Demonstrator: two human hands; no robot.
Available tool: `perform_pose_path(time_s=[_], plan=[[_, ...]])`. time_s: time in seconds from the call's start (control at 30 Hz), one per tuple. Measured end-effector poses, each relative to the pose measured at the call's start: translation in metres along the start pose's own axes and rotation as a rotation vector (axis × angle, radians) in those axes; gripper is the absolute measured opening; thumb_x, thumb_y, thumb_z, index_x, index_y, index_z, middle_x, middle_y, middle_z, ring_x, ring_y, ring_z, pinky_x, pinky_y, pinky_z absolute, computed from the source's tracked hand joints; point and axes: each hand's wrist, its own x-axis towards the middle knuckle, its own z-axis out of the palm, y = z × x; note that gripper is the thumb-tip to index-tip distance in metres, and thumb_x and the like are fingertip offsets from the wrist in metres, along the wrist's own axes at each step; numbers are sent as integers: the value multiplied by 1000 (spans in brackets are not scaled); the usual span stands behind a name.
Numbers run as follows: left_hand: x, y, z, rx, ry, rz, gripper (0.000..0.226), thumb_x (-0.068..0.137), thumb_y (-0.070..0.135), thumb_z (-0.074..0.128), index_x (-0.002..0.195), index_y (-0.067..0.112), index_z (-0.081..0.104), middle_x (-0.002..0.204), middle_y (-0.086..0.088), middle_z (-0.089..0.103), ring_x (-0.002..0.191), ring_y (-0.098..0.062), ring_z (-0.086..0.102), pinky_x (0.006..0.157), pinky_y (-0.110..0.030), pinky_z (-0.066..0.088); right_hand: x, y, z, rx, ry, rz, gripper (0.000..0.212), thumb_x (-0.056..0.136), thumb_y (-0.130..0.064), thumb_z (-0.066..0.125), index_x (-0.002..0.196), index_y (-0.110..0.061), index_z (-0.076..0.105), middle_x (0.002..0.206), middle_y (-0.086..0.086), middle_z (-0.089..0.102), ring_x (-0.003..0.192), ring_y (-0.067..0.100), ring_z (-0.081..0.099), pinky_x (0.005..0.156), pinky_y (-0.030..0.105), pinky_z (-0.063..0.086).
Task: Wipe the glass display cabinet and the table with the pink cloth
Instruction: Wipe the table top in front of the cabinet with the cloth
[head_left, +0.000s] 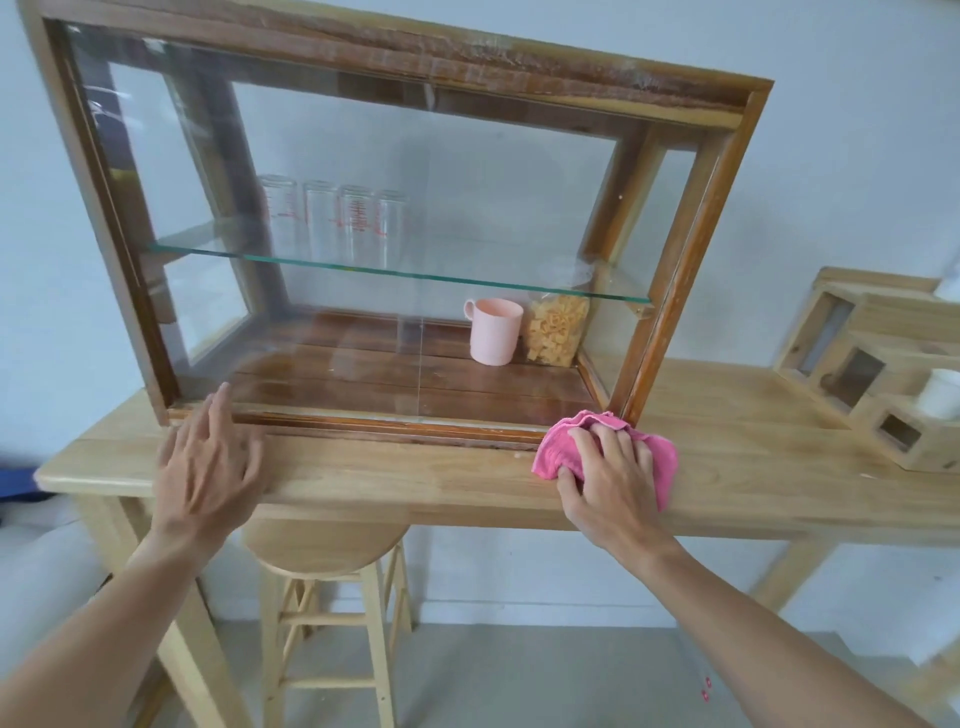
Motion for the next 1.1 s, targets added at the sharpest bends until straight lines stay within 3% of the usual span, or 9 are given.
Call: perform_pose_path(time_s=[0.13, 0.47, 0.63, 0.77, 0.93, 1.1], plan=[[0, -32, -5, 102, -34, 98, 68, 94, 48, 27, 145, 6, 41, 151, -18, 43, 144, -33, 33, 118, -50, 20, 3, -26, 1, 16, -26, -31, 46, 88, -37, 52, 129, -18, 61, 133, 5, 60, 123, 27, 50, 104, 49, 38], [-2, -41, 4, 193, -27, 106, 74, 94, 50, 20, 152, 5, 31, 158, -17, 31, 148, -31, 27, 119, -55, 13, 15, -137, 10, 165, -109, -148, 52, 91, -40, 49, 137, -20, 57, 140, 6, 54, 130, 29, 45, 118, 59, 24], [-2, -41, 5, 185, -18, 80, 75, 91, 47, 20, 151, 3, 32, 158, -17, 31, 148, -27, 27, 121, -52, 11, 24, -180, 15, 189, -122, -254, 47, 91, -40, 48, 133, -20, 57, 133, 4, 55, 122, 28, 46, 112, 57, 31], [-1, -37, 3, 188, -35, 43, 79, 87, 45, 23, 152, 1, 27, 160, -19, 26, 150, -27, 23, 123, -49, 9, 31, -205, 20, 159, -88, -214, 49, 91, -38, 47, 135, -19, 56, 128, 2, 59, 117, 27, 49, 105, 56, 37], [-2, -38, 5, 181, -1, 38, 80, 83, 42, 28, 151, 0, 31, 157, -20, 32, 147, -30, 29, 121, -52, 17, 36, -230, 30, 143, -75, -289, 53, 90, -37, 47, 137, -13, 57, 127, 2, 62, 115, 28, 52, 101, 53, 40], [-2, -38, 9, 137, 50, 11, 88, 80, 43, 34, 155, 1, 15, 162, -18, 18, 152, -25, 12, 124, -46, 2, 52, -290, 37, 207, -120, -414, 56, 90, -34, 42, 140, -12, 56, 129, 5, 61, 116, 29, 52, 100, 50, 41]])
